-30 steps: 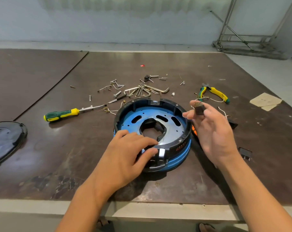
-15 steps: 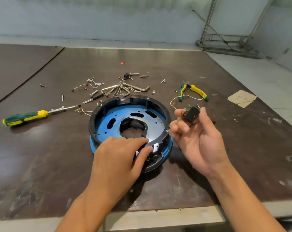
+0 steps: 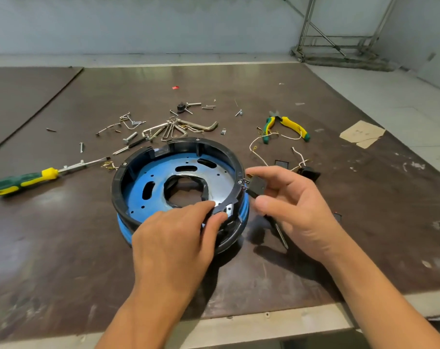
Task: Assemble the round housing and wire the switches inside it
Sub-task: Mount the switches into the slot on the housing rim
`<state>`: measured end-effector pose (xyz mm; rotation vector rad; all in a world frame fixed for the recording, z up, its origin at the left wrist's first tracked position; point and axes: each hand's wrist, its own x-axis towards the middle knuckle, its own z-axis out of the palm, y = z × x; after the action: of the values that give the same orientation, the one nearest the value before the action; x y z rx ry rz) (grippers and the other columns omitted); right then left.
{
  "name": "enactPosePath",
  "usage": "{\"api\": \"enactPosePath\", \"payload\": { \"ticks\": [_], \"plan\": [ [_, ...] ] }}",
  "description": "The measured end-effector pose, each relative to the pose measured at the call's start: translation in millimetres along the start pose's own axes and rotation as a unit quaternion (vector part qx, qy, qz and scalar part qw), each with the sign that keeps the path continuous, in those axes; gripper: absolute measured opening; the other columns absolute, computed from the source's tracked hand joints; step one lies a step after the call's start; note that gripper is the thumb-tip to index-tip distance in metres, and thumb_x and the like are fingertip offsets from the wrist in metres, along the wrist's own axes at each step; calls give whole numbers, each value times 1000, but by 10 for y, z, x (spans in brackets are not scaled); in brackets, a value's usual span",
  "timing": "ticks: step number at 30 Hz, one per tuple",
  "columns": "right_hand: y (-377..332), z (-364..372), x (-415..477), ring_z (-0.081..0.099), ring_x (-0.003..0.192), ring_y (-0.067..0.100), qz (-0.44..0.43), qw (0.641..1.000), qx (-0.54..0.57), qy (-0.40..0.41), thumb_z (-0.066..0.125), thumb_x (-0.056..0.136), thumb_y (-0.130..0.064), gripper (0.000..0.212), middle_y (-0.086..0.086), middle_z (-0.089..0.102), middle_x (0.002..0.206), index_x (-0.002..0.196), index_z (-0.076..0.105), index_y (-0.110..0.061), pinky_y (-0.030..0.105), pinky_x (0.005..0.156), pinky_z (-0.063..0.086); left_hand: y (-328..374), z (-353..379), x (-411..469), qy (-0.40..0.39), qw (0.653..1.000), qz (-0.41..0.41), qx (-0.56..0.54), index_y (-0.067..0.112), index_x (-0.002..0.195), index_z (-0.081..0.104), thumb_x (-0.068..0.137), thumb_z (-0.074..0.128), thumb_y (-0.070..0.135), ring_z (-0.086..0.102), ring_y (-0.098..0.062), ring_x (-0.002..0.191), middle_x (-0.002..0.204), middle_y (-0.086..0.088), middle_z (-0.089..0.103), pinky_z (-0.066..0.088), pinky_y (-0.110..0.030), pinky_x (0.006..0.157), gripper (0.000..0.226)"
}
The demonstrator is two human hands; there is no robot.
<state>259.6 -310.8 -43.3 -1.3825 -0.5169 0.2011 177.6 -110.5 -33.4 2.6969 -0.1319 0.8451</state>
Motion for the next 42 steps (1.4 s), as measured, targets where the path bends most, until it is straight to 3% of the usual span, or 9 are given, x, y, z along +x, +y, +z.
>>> {"api": "enactPosePath", "payload": {
  "ticks": [2, 5, 11, 16, 22, 33, 38, 42],
  "plan": [
    [-4, 38, -13, 70, 94, 18, -23, 997, -73, 3, 76, 83, -3, 45, 0, 72, 102, 122, 69, -22, 32, 81, 58, 87, -4, -10, -6, 1000, -11, 8, 29, 90, 72, 93, 51, 50, 58, -14, 52, 62, 10, 64, 48, -35, 45, 31],
    [-37, 89, -31, 71, 97, 27, -26, 997, -66, -14, 73, 81, 10, 47, 7, 72, 103, 118, 71, -19, 33, 83, 59, 119, -8, -13, -5, 1000, -4, 9, 27, 88, 72, 93, 51, 50, 57, -14, 50, 61, 10, 63, 47, -34, 43, 32],
    [-73, 64, -63, 69, 96, 32, -23, 992, -113, -44, 70, 82, 14, 45, 10, 71, 105, 118, 72, -12, 45, 85, 60, 88, -12, -19, -8, 999, 19, 32, 26, 92, 71, 95, 48, 51, 57, -15, 49, 62, 9, 63, 46, -34, 41, 34],
    [-32, -19, -148, 67, 88, 20, -31, 971, -227, -65, 71, 83, 9, 50, -7, 66, 102, 121, 71, -23, 25, 80, 52, 78, -2, -9, -25, 998, 11, 58, 28, 93, 68, 95, 45, 53, 53, -15, 47, 59, 9, 59, 44, -32, 40, 35],
    [-19, 41, -180, 63, 84, 17, -85, 944, -314, -54, 76, 81, -2, 49, -13, 61, 92, 124, 69, -24, 24, 74, 53, 110, 56, -46, -19, 996, 29, 85, 23, 94, 68, 92, 52, 54, 53, -18, 51, 62, 6, 58, 42, -33, 45, 35],
    [-46, 25, -184, 71, 91, 24, -31, 977, -204, -63, 81, 79, -2, 39, -2, 72, 97, 109, 66, -20, 30, 82, 58, 160, 72, -29, -32, 994, 1, 100, 23, 90, 65, 92, 56, 52, 47, -17, 47, 59, 6, 54, 41, -32, 43, 30],
    [-57, 24, -193, 71, 96, 25, -25, 977, -202, -67, 76, 85, -2, 27, 0, 72, 101, 110, 69, -11, 40, 86, 59, 161, 75, -24, -33, 993, 0, 110, 23, 89, 64, 92, 57, 51, 49, -19, 47, 60, 6, 55, 42, -32, 44, 30],
    [-65, 21, -188, 69, 92, 22, -28, 968, -242, -58, 78, 84, -5, 23, -3, 73, 97, 105, 72, -13, 46, 80, 58, 151, 71, -19, -33, 993, 4, 112, 24, 88, 63, 91, 52, 53, 47, -18, 47, 59, 7, 53, 38, -29, 42, 31]
  ]
}}
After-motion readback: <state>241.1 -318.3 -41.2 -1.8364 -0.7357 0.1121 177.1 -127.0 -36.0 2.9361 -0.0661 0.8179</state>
